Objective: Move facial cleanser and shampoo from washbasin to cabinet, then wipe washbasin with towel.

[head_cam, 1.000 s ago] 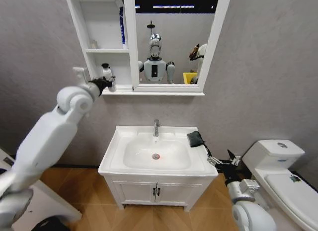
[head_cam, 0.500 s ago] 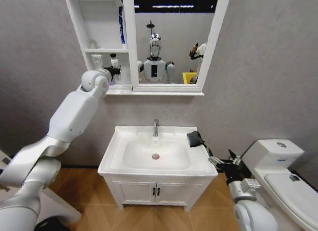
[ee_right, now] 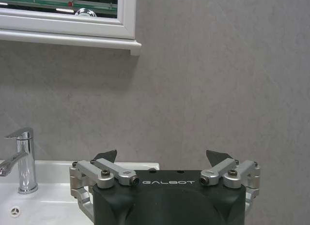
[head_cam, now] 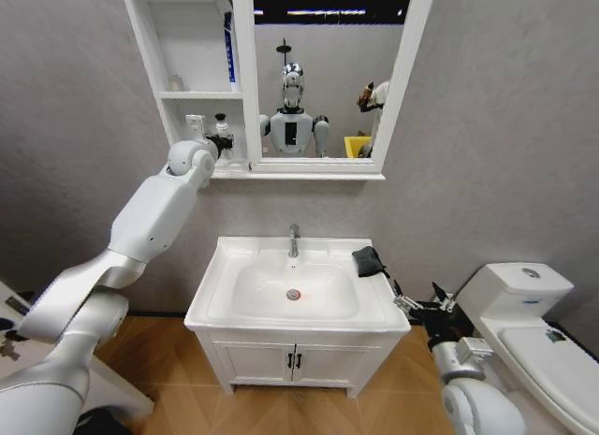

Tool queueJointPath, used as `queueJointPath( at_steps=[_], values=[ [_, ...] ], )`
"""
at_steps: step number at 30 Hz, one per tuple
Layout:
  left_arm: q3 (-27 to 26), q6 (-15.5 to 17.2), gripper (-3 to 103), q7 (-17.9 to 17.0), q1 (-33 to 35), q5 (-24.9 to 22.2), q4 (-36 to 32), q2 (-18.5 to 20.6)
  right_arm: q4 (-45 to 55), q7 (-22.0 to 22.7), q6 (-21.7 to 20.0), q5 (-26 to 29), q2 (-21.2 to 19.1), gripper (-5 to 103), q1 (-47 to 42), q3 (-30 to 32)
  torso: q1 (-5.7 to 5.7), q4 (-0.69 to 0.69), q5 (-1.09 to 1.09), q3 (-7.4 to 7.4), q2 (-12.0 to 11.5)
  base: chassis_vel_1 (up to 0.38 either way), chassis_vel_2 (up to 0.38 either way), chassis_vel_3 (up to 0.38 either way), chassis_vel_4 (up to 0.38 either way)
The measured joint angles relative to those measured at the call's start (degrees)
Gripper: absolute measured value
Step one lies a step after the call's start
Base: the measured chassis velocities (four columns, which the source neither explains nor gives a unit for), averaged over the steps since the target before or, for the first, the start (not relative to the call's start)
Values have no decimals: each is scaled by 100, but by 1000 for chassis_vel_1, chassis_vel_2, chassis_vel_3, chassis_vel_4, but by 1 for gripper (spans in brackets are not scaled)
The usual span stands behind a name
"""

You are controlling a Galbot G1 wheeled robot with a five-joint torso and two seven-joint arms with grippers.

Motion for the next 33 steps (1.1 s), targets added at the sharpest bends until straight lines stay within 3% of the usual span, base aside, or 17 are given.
queueJointPath(
  at_steps=[20,21,22,24,26,27,29,30,32,33],
  values=[
    [38,-11,28,227,-130,133,499,-244,12,-21,41,43,3,100,-71,55,0,1,-1,0,0,0,0,0,0],
    [39,-7,38,232,-153,160,578,-282,13,-25,58,43,6,100,-88,65,0,1,0,0,0,0,0,0,0],
    [39,-7,38,232,-153,160,578,-282,13,-25,58,43,6,100,-88,65,0,1,0,0,0,0,0,0,0],
    [36,-7,48,246,-172,212,673,-318,14,-29,79,43,11,100,-106,80,0,1,-1,0,0,0,0,0,0],
    [32,-10,48,254,-174,235,705,-328,15,-30,83,43,13,100,-115,85,0,1,0,0,0,0,0,0,0],
    [15,-28,59,260,-174,277,756,-336,18,-33,95,43,15,100,-131,91,0,1,-1,0,0,0,0,0,0],
    [8,-38,59,260,-174,288,765,-337,19,-34,99,43,16,100,-135,92,0,1,-1,0,0,0,0,0,0],
    [-9,-72,70,260,-174,308,767,-333,19,-36,107,43,19,100,-138,92,0,2,-1,0,0,0,0,0,0],
    [-20,-84,70,260,-173,313,759,-326,19,-36,109,43,20,100,-139,92,0,2,-1,0,0,0,0,0,0],
    [-52,-102,76,257,-160,324,719,-305,19,-36,112,41,22,100,-141,90,0,1,-1,0,0,0,0,0,0]
  ],
)
